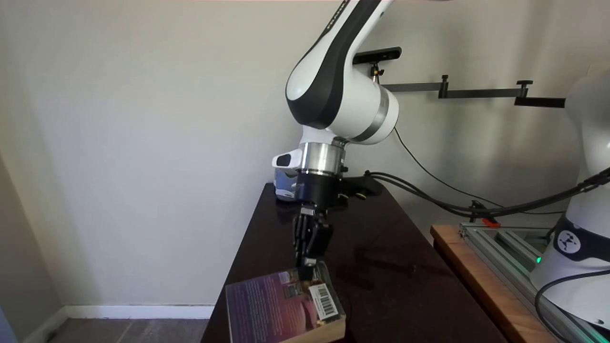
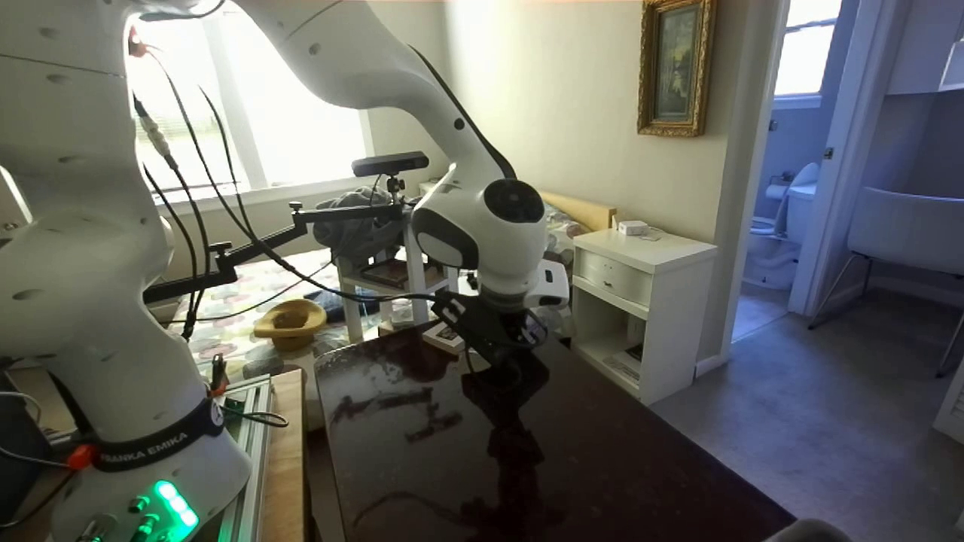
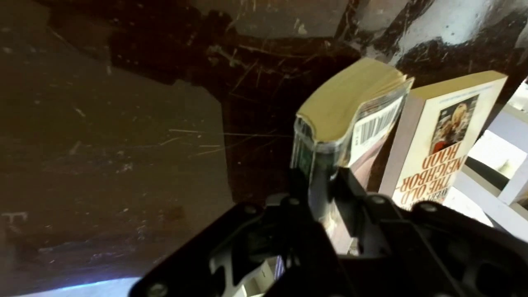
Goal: Turn the book on the other side
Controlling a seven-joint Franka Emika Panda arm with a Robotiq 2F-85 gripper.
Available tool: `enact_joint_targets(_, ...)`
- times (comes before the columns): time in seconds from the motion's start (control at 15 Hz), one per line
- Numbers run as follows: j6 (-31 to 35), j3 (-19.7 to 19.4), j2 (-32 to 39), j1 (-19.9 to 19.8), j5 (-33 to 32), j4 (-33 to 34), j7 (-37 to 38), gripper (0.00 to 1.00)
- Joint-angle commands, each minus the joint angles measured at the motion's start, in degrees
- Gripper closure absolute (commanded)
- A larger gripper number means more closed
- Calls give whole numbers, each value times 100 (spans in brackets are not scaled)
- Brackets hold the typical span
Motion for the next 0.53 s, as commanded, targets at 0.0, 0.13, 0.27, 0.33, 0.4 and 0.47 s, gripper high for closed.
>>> enact_joint_targets(0.0, 346, -173, -900, -20, -98, -684, 86, 94)
enact_joint_targets(0.13, 658, -274, -1227, 16, -229, -930, 180, 95)
enact_joint_targets(0.27, 1083, -319, -1495, 30, -438, -1173, 322, 94)
enact_joint_targets(0.33, 1282, -329, -1631, 25, -558, -1300, 406, 94)
enact_joint_targets(0.4, 1592, -321, -1742, 30, -727, -1440, 559, 94)
enact_joint_targets(0.47, 1826, -316, -1823, 9, -957, -1570, 727, 94)
